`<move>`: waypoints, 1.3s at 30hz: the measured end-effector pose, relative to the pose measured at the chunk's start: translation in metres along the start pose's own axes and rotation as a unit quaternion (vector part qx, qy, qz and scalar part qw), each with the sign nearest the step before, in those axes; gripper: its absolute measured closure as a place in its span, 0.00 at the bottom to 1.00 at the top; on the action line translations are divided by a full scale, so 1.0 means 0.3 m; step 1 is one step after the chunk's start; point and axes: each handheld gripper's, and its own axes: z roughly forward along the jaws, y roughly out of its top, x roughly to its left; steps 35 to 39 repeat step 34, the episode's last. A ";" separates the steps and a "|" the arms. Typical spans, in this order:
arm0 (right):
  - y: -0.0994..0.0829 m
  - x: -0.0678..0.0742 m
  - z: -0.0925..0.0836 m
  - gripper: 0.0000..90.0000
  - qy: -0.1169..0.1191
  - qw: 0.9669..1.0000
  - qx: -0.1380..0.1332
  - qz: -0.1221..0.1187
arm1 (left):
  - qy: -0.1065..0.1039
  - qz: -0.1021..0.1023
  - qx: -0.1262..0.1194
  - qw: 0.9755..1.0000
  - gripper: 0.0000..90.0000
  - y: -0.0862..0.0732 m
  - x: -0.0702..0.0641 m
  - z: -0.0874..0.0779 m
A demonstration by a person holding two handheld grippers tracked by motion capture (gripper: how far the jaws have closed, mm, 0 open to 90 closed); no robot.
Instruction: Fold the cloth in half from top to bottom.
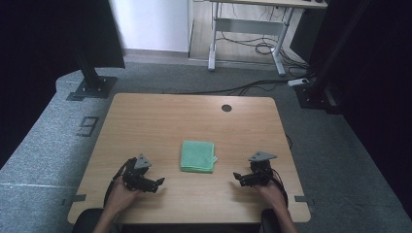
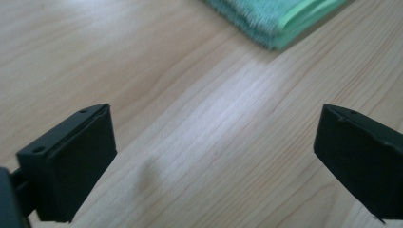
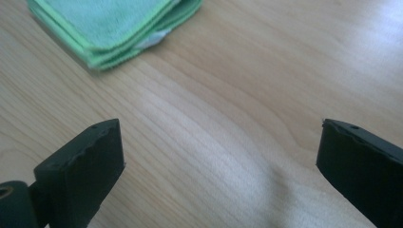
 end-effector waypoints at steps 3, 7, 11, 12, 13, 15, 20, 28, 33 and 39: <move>-0.014 0.000 0.011 0.01 0.000 1.000 0.007 -0.002 | 0.002 -0.006 0.001 1.000 0.00 -0.013 0.007 0.007; -0.029 0.000 0.024 0.01 0.003 1.000 0.013 -0.001 | 0.006 -0.006 0.005 1.000 0.00 -0.026 0.013 0.020; -0.045 0.001 0.039 0.00 0.009 1.000 0.018 -0.001 | 0.008 -0.008 0.014 1.000 0.00 -0.040 0.018 0.040; -0.048 0.001 0.044 0.00 0.009 1.000 0.019 -0.002 | 0.009 -0.008 0.016 1.000 0.00 -0.042 0.018 0.043; -0.051 0.002 0.047 0.00 0.011 1.000 0.021 -0.002 | 0.010 -0.007 0.017 1.000 0.00 -0.044 0.019 0.048; -0.055 0.005 0.053 0.00 0.012 1.000 0.023 -0.003 | 0.008 -0.009 0.020 1.000 0.00 -0.048 0.023 0.055; -0.056 0.014 0.060 0.00 0.004 1.000 0.021 -0.015 | 0.003 -0.017 0.016 1.000 0.00 -0.050 0.032 0.059; -0.055 0.014 0.061 0.00 0.004 1.000 0.021 -0.015 | 0.004 -0.017 0.017 1.000 0.00 -0.048 0.031 0.060; -0.055 0.014 0.061 0.00 0.004 1.000 0.021 -0.013 | 0.005 -0.018 0.017 1.000 0.00 -0.047 0.030 0.062; -0.055 0.014 0.061 0.00 0.004 1.000 0.021 -0.013 | 0.005 -0.018 0.017 1.000 0.00 -0.046 0.030 0.062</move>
